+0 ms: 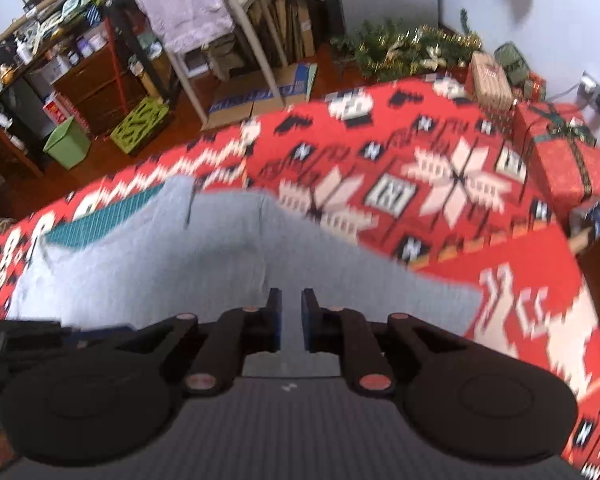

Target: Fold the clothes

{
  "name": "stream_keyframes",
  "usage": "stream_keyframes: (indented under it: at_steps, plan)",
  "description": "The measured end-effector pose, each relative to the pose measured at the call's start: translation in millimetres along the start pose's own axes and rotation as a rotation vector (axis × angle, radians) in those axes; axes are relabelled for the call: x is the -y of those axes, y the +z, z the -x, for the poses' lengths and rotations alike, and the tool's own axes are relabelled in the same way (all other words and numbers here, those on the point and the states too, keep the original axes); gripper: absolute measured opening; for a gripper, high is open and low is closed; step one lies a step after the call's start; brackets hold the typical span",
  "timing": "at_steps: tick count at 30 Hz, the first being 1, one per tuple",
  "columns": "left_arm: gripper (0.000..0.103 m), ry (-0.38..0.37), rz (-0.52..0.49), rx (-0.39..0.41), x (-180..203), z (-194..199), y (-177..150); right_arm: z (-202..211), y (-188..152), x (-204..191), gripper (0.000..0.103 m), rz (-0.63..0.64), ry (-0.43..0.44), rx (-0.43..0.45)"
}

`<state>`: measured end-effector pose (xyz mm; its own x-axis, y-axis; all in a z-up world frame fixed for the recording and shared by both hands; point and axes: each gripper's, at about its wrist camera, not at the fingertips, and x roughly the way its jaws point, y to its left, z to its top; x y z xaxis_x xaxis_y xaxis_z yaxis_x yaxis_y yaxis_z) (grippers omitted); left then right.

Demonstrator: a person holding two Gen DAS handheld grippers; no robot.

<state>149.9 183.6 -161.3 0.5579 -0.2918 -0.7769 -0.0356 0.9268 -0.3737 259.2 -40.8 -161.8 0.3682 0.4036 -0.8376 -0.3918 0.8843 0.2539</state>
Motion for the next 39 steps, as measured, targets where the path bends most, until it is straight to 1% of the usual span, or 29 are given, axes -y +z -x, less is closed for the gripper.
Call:
stream_keyframes:
  at_steps: [4, 8, 10, 13, 16, 20, 25, 30, 31, 35, 39]
  plan:
    - [0.009, -0.003, -0.001, -0.016, 6, 7, -14, 3, -23, -2, 0.012, -0.015, 0.002, -0.03]
    - [0.009, 0.005, 0.005, -0.031, 9, 15, -29, 3, -35, 2, 0.012, -0.009, -0.058, -0.04]
    - [0.009, 0.016, 0.012, -0.034, 8, 20, -36, 5, -37, 8, 0.012, -0.03, -0.071, -0.042]
    - [0.009, 0.045, 0.035, -0.026, 3, 32, -46, 14, -36, 5, 0.012, -0.017, -0.071, -0.036]
    - [0.009, 0.105, 0.076, -0.005, -8, 48, -55, 22, -33, -7, 0.012, 0.016, -0.054, -0.029]
    - [0.009, 0.187, 0.146, 0.024, -30, 73, -67, 23, -31, -43, 0.012, 0.08, 0.003, -0.045]
    - [0.009, 0.282, 0.233, 0.061, -73, 107, -81, 14, -38, -103, 0.012, 0.134, 0.081, -0.08]
    - [0.009, 0.333, 0.308, 0.074, -115, 136, -99, 3, -45, -168, 0.012, 0.21, 0.163, -0.115]
    - [0.009, 0.336, 0.322, 0.074, -123, 141, -104, 0, -46, -181, 0.012, 0.227, 0.18, -0.123]
    - [0.009, 0.302, 0.354, 0.061, -141, 152, -122, -9, -55, -229, 0.012, 0.296, 0.237, -0.162]
    - [0.009, 0.284, 0.359, 0.065, -147, 156, -132, -16, -64, -261, 0.012, 0.338, 0.268, -0.197]
